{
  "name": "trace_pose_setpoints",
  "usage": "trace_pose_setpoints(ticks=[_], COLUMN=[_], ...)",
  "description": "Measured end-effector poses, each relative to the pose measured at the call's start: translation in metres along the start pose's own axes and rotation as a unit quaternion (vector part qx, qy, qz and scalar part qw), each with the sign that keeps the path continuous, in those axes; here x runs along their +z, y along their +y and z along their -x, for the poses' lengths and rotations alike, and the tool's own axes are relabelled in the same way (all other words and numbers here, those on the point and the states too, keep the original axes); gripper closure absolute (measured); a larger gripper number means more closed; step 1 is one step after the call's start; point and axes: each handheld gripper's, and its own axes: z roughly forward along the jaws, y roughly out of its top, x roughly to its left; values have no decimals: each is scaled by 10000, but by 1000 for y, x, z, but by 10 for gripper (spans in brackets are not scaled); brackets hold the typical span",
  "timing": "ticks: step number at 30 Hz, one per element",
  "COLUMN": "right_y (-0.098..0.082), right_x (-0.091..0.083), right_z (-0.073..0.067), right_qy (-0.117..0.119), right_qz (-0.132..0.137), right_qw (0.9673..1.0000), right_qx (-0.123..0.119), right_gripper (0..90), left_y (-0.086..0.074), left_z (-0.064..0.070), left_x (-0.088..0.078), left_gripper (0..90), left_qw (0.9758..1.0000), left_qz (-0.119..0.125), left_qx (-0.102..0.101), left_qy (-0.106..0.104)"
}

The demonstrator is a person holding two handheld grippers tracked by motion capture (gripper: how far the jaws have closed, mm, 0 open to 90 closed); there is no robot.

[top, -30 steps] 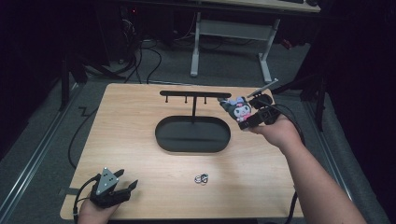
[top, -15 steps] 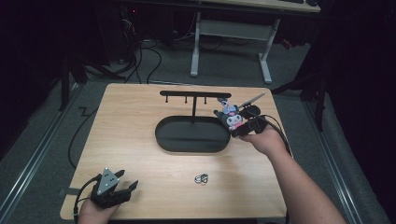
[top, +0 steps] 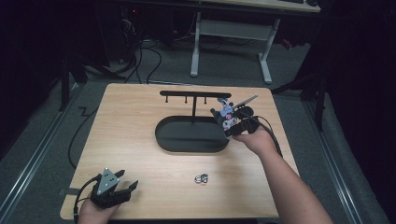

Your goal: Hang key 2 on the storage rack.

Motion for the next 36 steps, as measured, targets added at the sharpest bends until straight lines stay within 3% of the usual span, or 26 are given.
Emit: trace_pose_setpoints(ticks=[3,7,13,14,16,21,26,31,32,34,35,36], right_y=[-2,-11,-44,-60,-65,-105,-144,-180,-195,-202,-209,-209], right_x=[0,-5,-8,-6,-5,1,10,17,20,21,18,18], right_z=[1,0,-8,-14,-15,-20,-22,-22,-19,-17,-9,-9], right_qy=[-25,-3,91,126,121,147,98,34,40,96,391,391], right_qz=[59,160,489,624,652,1170,1670,2092,2347,2388,2258,2258], right_qw=[10000,9999,9984,9972,9969,9924,9856,9776,9719,9710,9733,9733], right_qx=[74,49,-250,-387,-417,-359,-254,-239,-152,-48,157,157], right_gripper=[294,318,414,436,434,465,472,485,485,485,462,462], left_y=[0,0,1,1,2,3,4,5,6,6,8,9], left_z=[0,0,2,2,3,5,8,15,16,19,22,23], left_x=[0,1,2,3,3,3,4,7,7,9,12,13], left_gripper=[345,345,352,354,356,365,377,408,440,450,468,468], left_qw=[10000,10000,10000,9999,9999,9998,9996,9994,9993,9990,9988,9985], left_qz=[-4,-12,-44,-52,-67,-100,-122,-179,-195,-237,-281,-297], left_qx=[-3,-2,-20,-21,-26,-63,-126,-82,-72,-78,-120,-143], left_qy=[-4,-21,-79,-87,-102,-135,-202,-278,-298,-363,-395,-432])
